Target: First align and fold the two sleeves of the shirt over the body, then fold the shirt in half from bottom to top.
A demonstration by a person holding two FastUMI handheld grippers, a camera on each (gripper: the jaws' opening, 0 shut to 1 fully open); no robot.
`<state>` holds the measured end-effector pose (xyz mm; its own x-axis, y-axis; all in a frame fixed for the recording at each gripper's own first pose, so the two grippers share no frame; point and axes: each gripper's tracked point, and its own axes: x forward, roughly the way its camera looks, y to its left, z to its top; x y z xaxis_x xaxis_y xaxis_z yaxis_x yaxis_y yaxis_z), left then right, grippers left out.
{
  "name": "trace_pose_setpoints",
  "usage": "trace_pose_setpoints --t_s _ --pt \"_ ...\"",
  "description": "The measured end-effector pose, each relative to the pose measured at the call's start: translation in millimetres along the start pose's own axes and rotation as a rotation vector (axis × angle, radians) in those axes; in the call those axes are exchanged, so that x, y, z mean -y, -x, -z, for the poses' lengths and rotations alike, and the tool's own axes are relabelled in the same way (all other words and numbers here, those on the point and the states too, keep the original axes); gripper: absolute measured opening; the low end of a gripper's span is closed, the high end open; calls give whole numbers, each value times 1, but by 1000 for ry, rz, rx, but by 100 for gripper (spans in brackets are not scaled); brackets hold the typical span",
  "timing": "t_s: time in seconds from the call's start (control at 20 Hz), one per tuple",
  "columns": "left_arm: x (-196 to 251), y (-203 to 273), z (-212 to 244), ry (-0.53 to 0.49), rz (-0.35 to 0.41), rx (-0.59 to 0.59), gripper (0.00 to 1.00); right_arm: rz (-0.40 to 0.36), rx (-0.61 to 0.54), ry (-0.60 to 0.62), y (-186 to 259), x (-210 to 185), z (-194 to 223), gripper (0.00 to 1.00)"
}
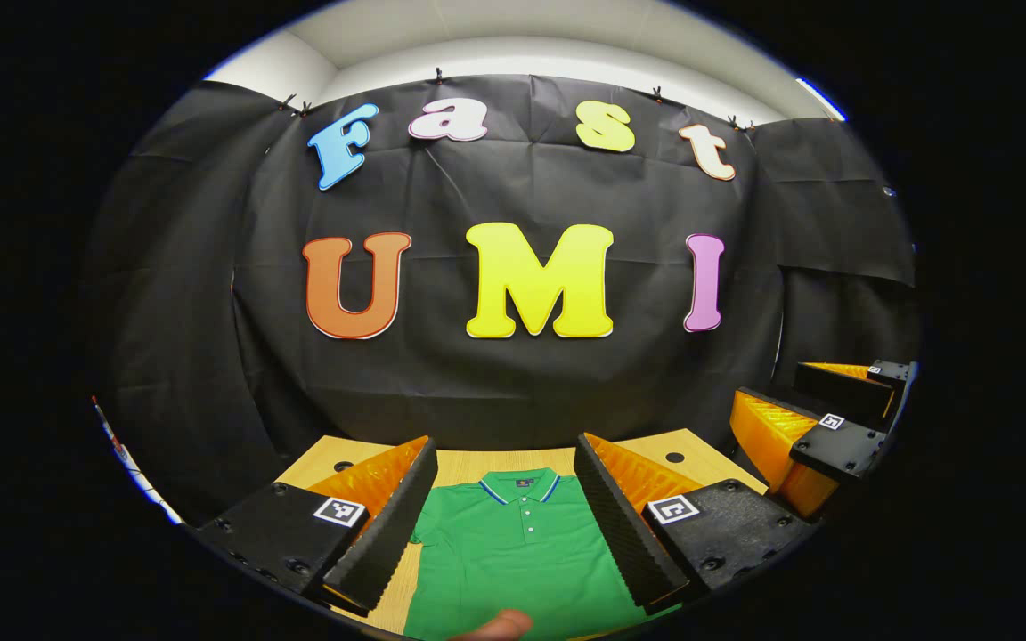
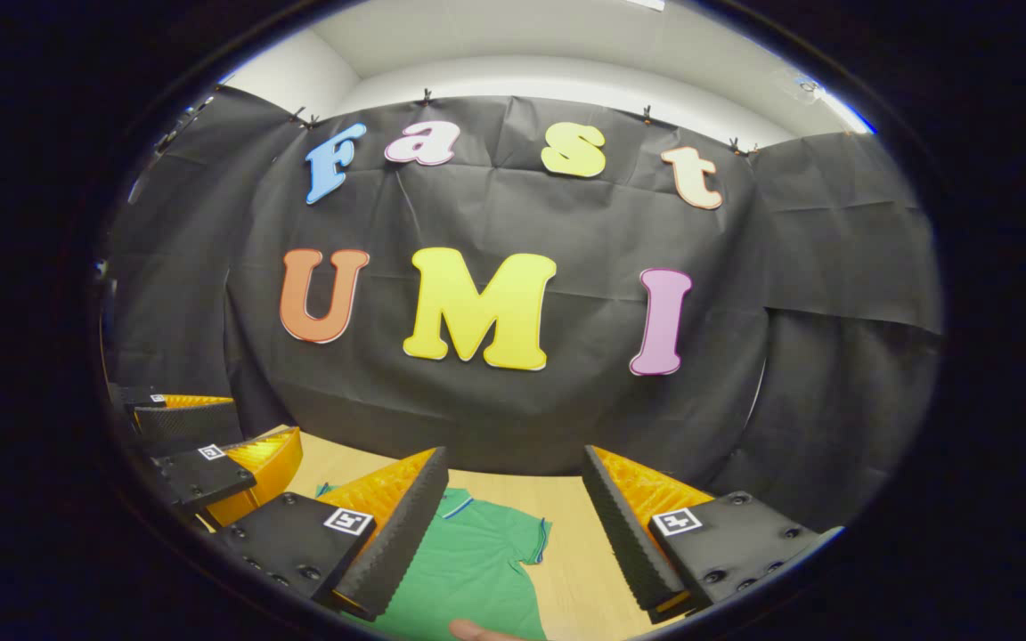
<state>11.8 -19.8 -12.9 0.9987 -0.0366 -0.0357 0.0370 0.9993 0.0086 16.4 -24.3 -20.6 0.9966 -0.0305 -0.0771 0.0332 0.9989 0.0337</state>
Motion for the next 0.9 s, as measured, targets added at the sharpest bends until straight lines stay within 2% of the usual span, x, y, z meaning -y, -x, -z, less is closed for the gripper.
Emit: trace_pose_setpoints --t_s 0.2,0.45,0.9 --pt "-1 -4 4 8 -2 -3 99 0 -29 -32 -12 2 10 97" --pt "-5 -11 15 -3 -6 -24 99 44 -134 -43 -48 21 53 98" --pt "-2 -25 14 -52 5 7 99 52 -361 -15 -148 46 168 98"
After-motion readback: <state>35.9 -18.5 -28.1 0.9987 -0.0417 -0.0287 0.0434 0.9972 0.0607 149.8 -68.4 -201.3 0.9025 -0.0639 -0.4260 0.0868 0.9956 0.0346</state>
